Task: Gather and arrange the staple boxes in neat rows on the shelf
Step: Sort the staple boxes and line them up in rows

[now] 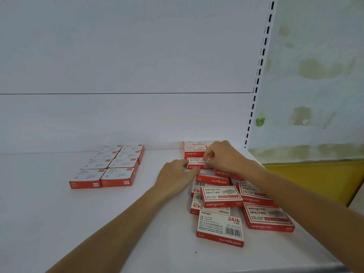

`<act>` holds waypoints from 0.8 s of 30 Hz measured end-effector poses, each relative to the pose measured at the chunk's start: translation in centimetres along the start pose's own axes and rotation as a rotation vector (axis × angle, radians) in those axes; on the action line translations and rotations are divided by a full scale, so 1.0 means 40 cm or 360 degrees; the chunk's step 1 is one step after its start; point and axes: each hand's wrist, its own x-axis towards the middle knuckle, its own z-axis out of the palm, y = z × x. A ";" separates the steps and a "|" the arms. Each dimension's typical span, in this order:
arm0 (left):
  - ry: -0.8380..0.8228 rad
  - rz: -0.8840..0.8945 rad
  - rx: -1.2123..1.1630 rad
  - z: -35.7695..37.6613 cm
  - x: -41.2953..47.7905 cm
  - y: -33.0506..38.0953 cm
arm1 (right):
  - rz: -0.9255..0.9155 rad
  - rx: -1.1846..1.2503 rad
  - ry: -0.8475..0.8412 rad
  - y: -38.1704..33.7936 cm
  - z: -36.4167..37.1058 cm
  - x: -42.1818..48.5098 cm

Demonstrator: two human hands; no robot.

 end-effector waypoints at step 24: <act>-0.0018 -0.0130 -0.0025 0.005 0.006 0.012 | 0.0061 -0.0409 0.0032 -0.050 0.010 -0.011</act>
